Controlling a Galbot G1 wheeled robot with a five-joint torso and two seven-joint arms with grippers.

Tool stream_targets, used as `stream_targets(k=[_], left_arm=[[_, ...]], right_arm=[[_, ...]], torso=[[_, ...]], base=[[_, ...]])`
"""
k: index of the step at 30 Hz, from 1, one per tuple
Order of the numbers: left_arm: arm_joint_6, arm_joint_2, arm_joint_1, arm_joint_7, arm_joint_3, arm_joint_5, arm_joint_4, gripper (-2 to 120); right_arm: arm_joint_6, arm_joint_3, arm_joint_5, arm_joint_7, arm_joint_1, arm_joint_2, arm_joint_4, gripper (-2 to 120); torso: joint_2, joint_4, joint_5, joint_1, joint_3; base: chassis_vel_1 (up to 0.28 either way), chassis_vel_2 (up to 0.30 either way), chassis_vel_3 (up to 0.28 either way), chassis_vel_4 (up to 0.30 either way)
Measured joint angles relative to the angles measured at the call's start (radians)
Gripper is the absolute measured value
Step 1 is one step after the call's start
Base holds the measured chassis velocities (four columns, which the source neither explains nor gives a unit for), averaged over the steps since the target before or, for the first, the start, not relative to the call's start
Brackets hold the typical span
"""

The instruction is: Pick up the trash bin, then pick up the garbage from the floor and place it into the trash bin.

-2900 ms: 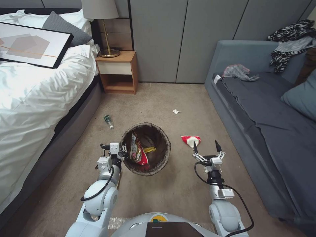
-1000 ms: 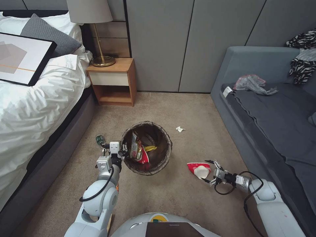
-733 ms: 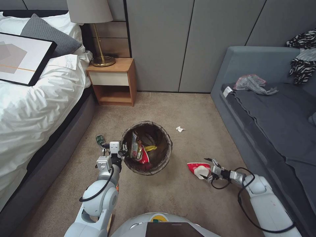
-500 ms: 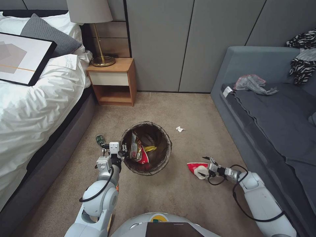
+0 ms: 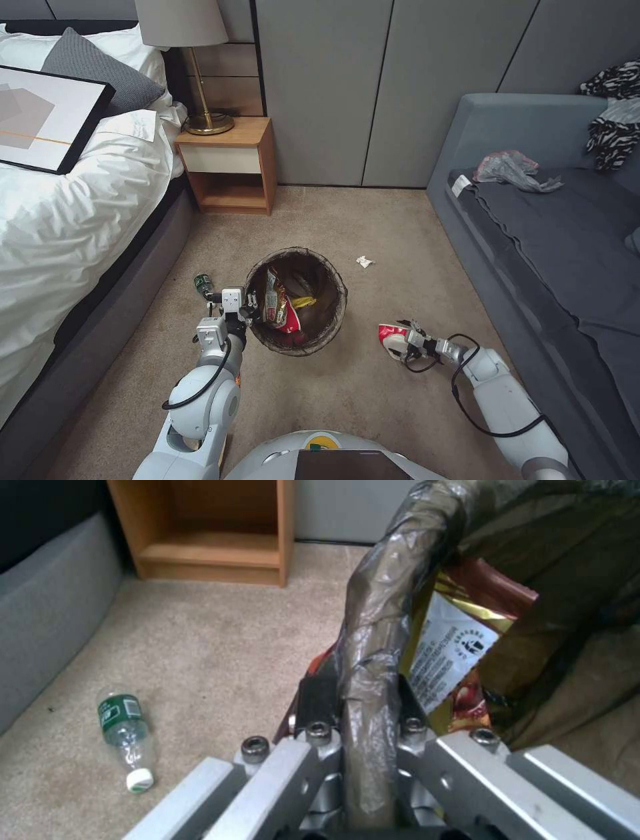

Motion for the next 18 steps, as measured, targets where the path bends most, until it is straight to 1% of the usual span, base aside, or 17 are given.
stream_targets(k=[1,2,3,5,7,8,9,10,11,12,15,18], left_arm=[[0.000,-0.001,0.000,0.000,0.000,0.001,0.000,0],[0.000,-0.002,0.000,0.000,0.000,0.002,0.001,0],[0.000,-0.002,0.000,0.000,0.000,0.002,0.001,0],[0.000,-0.003,0.000,0.000,0.000,0.003,0.001,0],[0.000,-0.004,0.001,-0.001,0.000,0.003,0.000,0],[0.000,-0.004,0.001,-0.001,0.000,0.003,0.000,0],[0.000,-0.004,0.002,-0.001,-0.002,0.003,-0.001,0],[0.000,-0.003,0.002,-0.001,-0.002,0.003,-0.003,0],[0.000,-0.003,0.002,-0.001,-0.003,0.003,-0.004,0],[0.000,-0.003,0.002,-0.001,-0.003,0.003,-0.004,0],[0.000,-0.003,0.002,-0.001,-0.004,0.002,-0.005,0],[0.000,-0.003,0.001,-0.001,-0.003,0.002,-0.006,0]], right_arm=[[-0.004,-0.007,-0.004,0.008,0.005,0.005,-0.008,82],[-0.007,-0.013,-0.007,0.014,0.009,0.010,-0.015,78],[-0.007,-0.013,-0.007,0.014,0.009,0.010,-0.015,78],[-0.011,-0.021,-0.011,0.023,0.012,0.020,-0.026,69],[-0.019,-0.028,-0.012,0.031,0.013,0.037,-0.040,55],[-0.019,-0.028,-0.012,0.031,0.013,0.037,-0.040,55],[-0.023,-0.030,-0.010,0.032,0.013,0.045,-0.047,44],[-0.023,-0.030,-0.010,0.032,0.012,0.048,-0.052,38],[-0.023,-0.030,-0.010,0.032,0.011,0.049,-0.054,34],[-0.023,-0.030,-0.010,0.032,0.011,0.049,-0.054,34],[-0.025,-0.025,-0.006,0.033,-0.001,0.051,-0.058,25],[-0.025,-0.020,-0.003,0.034,-0.006,0.052,-0.058,24]], torso=[[0.000,-0.0003,-0.0002,0.000,0.000],[0.000,-0.0003,-0.0006,0.000,0.000],[0.000,-0.0003,-0.0006,0.000,0.000],[0.000,-0.0003,-0.0001,0.000,0.000],[0.000,-0.0001,0.0000,0.000,0.000],[0.000,-0.0001,0.0000,0.000,0.000],[0.000,-0.0002,-0.0001,0.000,0.000],[0.000,-0.0001,-0.0003,0.000,0.000],[0.000,0.0000,-0.0005,0.000,0.000],[0.000,0.0000,-0.0005,0.000,0.000],[0.000,-0.0003,0.0000,0.000,0.000],[0.000,-0.0002,0.0000,0.000,0.000]], base=[[0.000,0.000,0.000,0.000],[0.000,0.000,0.000,0.000],[0.000,0.000,0.000,0.000],[0.000,0.000,0.000,0.000],[0.000,0.000,0.000,0.000],[0.000,0.000,0.000,0.000],[0.000,0.000,0.000,0.000],[0.000,0.000,0.000,0.000],[0.000,0.000,0.000,0.000],[0.000,0.000,0.000,0.000],[0.000,0.000,0.000,0.000],[0.000,0.000,0.000,0.000]])
